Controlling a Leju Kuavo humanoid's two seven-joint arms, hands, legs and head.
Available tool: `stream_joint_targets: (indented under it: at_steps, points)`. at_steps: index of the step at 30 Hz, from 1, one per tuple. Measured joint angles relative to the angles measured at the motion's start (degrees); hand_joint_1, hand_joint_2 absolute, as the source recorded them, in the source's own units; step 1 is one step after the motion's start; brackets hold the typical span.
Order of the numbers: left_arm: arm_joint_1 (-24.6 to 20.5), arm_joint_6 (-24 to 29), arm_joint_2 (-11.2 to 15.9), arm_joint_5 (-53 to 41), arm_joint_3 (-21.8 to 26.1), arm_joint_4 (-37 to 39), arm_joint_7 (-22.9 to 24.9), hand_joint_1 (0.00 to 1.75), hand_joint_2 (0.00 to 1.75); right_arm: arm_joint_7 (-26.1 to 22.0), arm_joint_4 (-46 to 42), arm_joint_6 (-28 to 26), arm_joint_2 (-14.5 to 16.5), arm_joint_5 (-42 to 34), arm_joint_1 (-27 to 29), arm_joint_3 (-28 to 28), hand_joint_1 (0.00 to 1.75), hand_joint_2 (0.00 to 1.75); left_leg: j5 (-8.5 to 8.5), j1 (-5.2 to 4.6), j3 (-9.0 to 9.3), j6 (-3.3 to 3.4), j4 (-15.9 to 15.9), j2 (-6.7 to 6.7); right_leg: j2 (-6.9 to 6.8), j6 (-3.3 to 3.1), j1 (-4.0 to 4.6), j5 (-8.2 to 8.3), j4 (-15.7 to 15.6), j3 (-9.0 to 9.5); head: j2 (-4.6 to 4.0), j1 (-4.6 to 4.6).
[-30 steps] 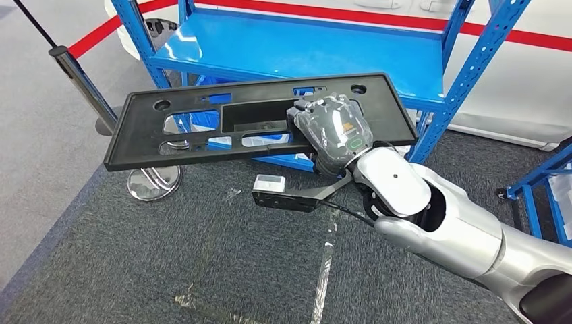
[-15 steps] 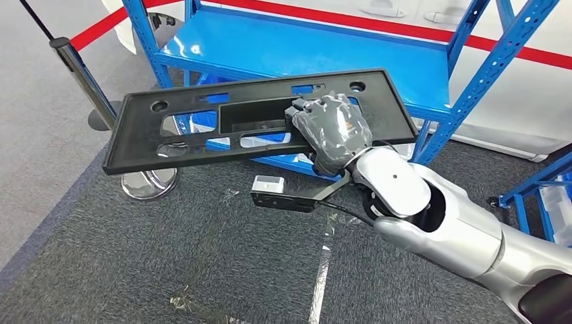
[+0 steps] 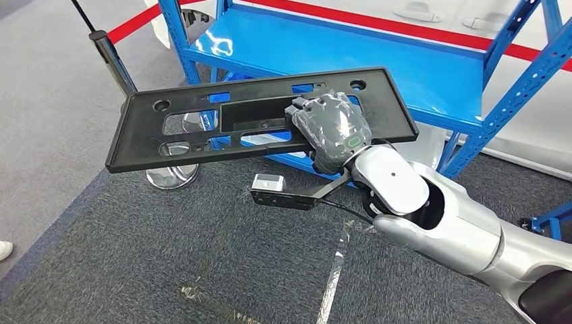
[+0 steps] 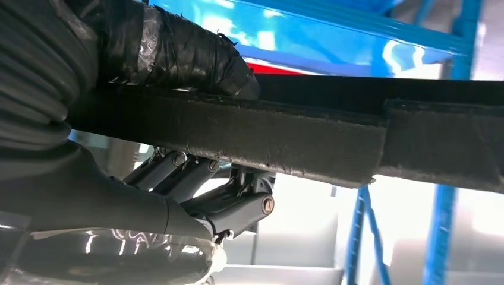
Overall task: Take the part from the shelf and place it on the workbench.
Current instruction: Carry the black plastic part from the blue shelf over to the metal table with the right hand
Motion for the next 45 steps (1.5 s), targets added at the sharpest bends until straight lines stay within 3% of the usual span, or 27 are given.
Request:
stream_joint_targets:
  at_steps: [2,3,4,7,9,12,14,16,17,18,19,21,23,25,26,27,29,31,33,34,35,36,37,39,40,43,45]
  points:
    - [-0.19,-0.04,-0.02,0.03,0.00,0.00,0.00,0.00,1.75,0.01,0.03,0.01,0.01,0.00,0.00,0.10,1.75,1.75,-2.38,0.24,-3.37,-0.56,6.56,1.01,-1.35,-0.24,0.02,-0.20,0.08,0.03,0.00,-0.09]
    - [-0.22,-0.10,-0.02,0.06,0.00,0.00,0.00,0.00,1.75,-0.01,0.05,0.02,0.03,0.00,0.04,0.21,1.75,1.75,-2.38,0.37,-4.24,-0.78,8.07,1.19,-1.98,-0.23,-0.03,-0.33,0.16,0.05,0.00,-0.09]
    - [-0.20,-0.18,-0.01,0.11,0.00,0.00,0.00,0.00,1.75,-0.03,0.09,0.02,0.08,0.01,0.08,0.35,1.75,1.75,-1.33,0.50,-4.01,-0.97,7.44,1.40,-2.59,-0.16,-0.12,-0.52,0.30,0.09,0.00,-0.10]
    - [-0.17,-0.50,0.13,0.26,0.00,0.01,0.01,0.00,1.75,-0.05,0.28,-0.02,0.64,0.12,0.03,0.59,1.75,1.75,3.39,0.42,0.68,-1.27,-2.25,3.70,-4.10,0.64,-0.27,-1.37,1.07,0.26,0.00,-0.21]
    - [-0.34,-0.74,0.31,0.32,0.00,0.02,0.03,0.00,1.75,-0.10,0.64,-0.09,1.27,0.38,-0.08,0.62,1.75,1.75,3.85,-0.01,2.10,-0.50,-5.35,4.65,-4.97,1.23,0.13,-1.78,1.37,0.36,0.00,-0.36]
    - [-0.38,-1.10,0.68,0.43,0.01,0.04,0.07,0.00,1.75,-0.38,1.59,-0.19,2.51,0.81,-0.19,0.77,1.75,1.75,3.82,-0.04,2.15,0.99,-5.50,2.99,-5.98,1.91,0.29,-2.29,1.37,0.82,0.00,-0.39]
    - [-0.36,-1.29,0.85,0.43,0.01,0.04,0.07,0.00,1.75,-0.43,2.25,-0.35,3.14,0.93,-0.30,0.81,1.75,1.75,3.94,0.15,2.45,1.81,-5.76,1.92,-4.03,2.29,-0.01,-4.25,4.16,-0.26,0.00,-0.35]
    - [-0.42,-1.40,0.95,0.42,0.00,0.04,-0.02,0.00,1.75,-0.45,2.84,-0.60,3.42,0.98,-0.36,0.85,1.75,1.75,3.97,0.21,2.58,2.30,-5.85,0.79,-1.57,2.28,-0.06,-7.54,11.28,-3.71,0.00,-0.28]
    - [-0.44,-1.43,0.98,0.42,0.00,0.04,-0.06,0.00,1.75,-0.47,3.14,-0.70,3.49,0.98,-0.31,0.90,1.75,1.75,3.96,0.16,2.59,2.42,-5.84,0.13,-1.08,2.20,-0.01,-8.71,14.95,-5.66,0.00,-0.27]
    - [-0.45,-1.46,1.00,0.41,0.00,0.04,-0.10,0.00,1.75,-0.49,3.44,-0.75,3.54,0.98,-0.22,0.95,1.75,1.75,3.95,0.08,2.64,2.44,-5.83,-0.63,-0.86,2.07,0.01,-9.01,17.32,-7.12,0.00,-0.29]
    - [-0.44,-1.47,1.01,0.41,0.01,0.04,-0.11,0.00,1.75,-0.50,3.73,-0.77,3.58,0.98,-0.15,0.99,1.75,1.75,3.93,0.01,2.71,2.47,-5.81,-1.42,-0.74,1.85,0.07,-8.16,17.53,-7.62,0.00,-0.29]
    - [-0.38,-1.47,1.03,0.41,0.01,0.04,-0.11,0.00,1.75,-0.49,4.18,-0.78,3.68,0.99,-0.11,1.00,1.75,1.75,3.87,-0.10,2.96,2.44,-5.79,-2.99,0.15,1.09,0.31,-3.86,11.76,-5.69,0.00,-0.27]
    - [-0.32,-1.50,0.95,0.41,0.00,0.04,-0.12,0.00,1.75,-0.44,4.53,-0.84,3.76,1.02,-0.21,0.99,1.75,1.75,3.86,0.15,2.80,2.23,-5.76,-4.15,3.69,0.05,0.28,-0.50,4.85,-3.11,0.00,-0.39]
    - [-0.37,-1.52,1.09,0.41,0.01,0.09,-0.16,0.00,1.75,-0.45,4.81,-0.94,3.97,1.03,-0.32,1.01,1.75,1.75,4.04,0.79,1.95,1.61,-5.64,-5.09,6.55,-0.33,0.25,0.30,2.06,-2.41,0.00,-0.45]
    - [-0.31,-1.52,1.19,0.40,0.01,0.13,-0.20,0.00,1.75,-0.48,4.94,-0.99,4.09,1.03,-0.37,1.02,1.75,1.75,4.22,1.05,1.56,1.12,-5.73,-5.75,6.76,-0.29,0.42,0.47,1.71,-2.37,0.00,-0.45]
    - [-0.25,-1.52,1.37,0.39,0.01,0.16,-0.29,0.00,1.75,-0.49,5.03,-1.01,4.22,1.03,-0.40,1.03,1.75,1.75,4.28,1.20,1.34,0.72,-5.77,-6.15,5.82,-0.20,0.32,0.60,1.16,-2.13,0.00,-0.30]
    - [-0.17,-1.55,1.28,0.33,0.01,0.13,-0.51,0.00,1.75,-0.39,5.32,-1.08,4.37,1.03,-0.43,1.02,1.75,1.75,3.57,0.85,0.79,-0.06,-4.74,-3.77,4.03,-0.34,0.05,0.72,0.31,-1.24,0.00,-0.63]
    - [-0.40,-1.58,1.14,0.28,0.00,0.09,-0.67,0.00,1.75,-0.31,5.61,-1.17,4.42,1.03,-0.52,1.01,1.75,1.75,1.02,0.53,-1.46,-0.59,0.14,0.21,2.09,-0.60,0.00,0.71,-0.25,-0.50,0.00,-1.08]
    - [-0.57,-1.60,1.14,0.25,0.01,0.09,-0.76,0.00,1.75,-0.36,5.87,-1.21,4.42,1.04,-0.49,1.02,1.75,1.75,-1.45,0.67,-4.72,-0.93,6.54,1.43,0.16,-0.77,0.17,0.49,-0.17,-0.34,0.00,-1.16]
    - [-0.59,-1.61,1.14,0.24,0.01,0.09,-0.80,0.00,1.75,-0.38,6.02,-1.21,4.42,1.03,-0.41,1.03,1.75,1.75,-1.60,0.70,-5.56,-1.02,8.07,1.56,-0.73,-0.77,0.21,0.36,-0.08,-0.33,0.00,-1.18]
    - [-0.56,-1.63,1.14,0.23,0.01,0.09,-0.84,0.00,1.75,-0.40,6.16,-1.21,4.43,1.03,-0.35,1.03,1.75,1.75,-0.73,0.69,-5.25,-1.05,7.46,1.62,-1.55,-0.76,0.24,0.21,0.04,-0.32,0.00,-1.18]
    - [-0.49,-1.64,1.17,0.20,0.00,0.09,-0.88,0.00,1.75,-0.40,6.27,-1.23,4.43,1.03,-0.32,1.03,1.75,1.75,0.92,0.64,-3.75,-0.96,4.75,1.82,-2.28,-0.71,0.28,0.04,0.20,-0.30,0.00,-1.19]
    - [-0.43,-1.65,1.22,0.18,0.00,0.09,-0.92,0.00,1.75,-0.40,6.37,-1.25,4.44,1.03,-0.33,1.03,1.75,1.75,2.67,0.52,-1.59,-0.74,0.81,2.47,-2.93,-0.63,0.32,-0.15,0.37,-0.24,0.00,-1.19]
    - [-0.40,-1.64,1.38,0.13,0.00,0.09,-0.98,0.00,1.75,-0.40,6.54,-1.31,4.44,1.03,-0.37,1.02,1.75,1.75,4.59,-0.10,1.97,0.09,-5.39,4.00,-4.02,-0.31,0.57,-0.49,0.56,-0.12,0.00,-1.15]
    - [-0.44,-1.64,1.42,0.10,0.00,0.09,-1.00,0.00,1.75,-0.40,6.61,-1.33,4.44,1.03,-0.38,1.01,1.75,1.75,4.66,-0.38,2.63,0.53,-6.63,4.40,-4.47,-0.09,0.66,-0.60,0.57,-0.06,0.00,-1.15]
    - [-0.38,-1.66,1.49,0.02,0.00,0.09,-1.04,0.00,1.75,-0.41,6.80,-1.41,4.45,1.03,-0.34,1.01,1.75,1.75,4.79,-0.42,2.82,1.48,-7.25,3.18,-5.30,0.79,0.71,-0.91,0.48,0.32,0.00,-1.11]
    - [-0.28,-1.68,1.50,-0.08,0.00,0.09,-1.03,0.00,1.75,-0.41,6.94,-1.54,4.45,1.03,-0.36,0.99,1.75,1.75,5.16,0.03,3.37,2.06,-8.00,2.31,-3.66,1.29,0.58,-2.60,2.67,-0.38,0.00,-0.85]
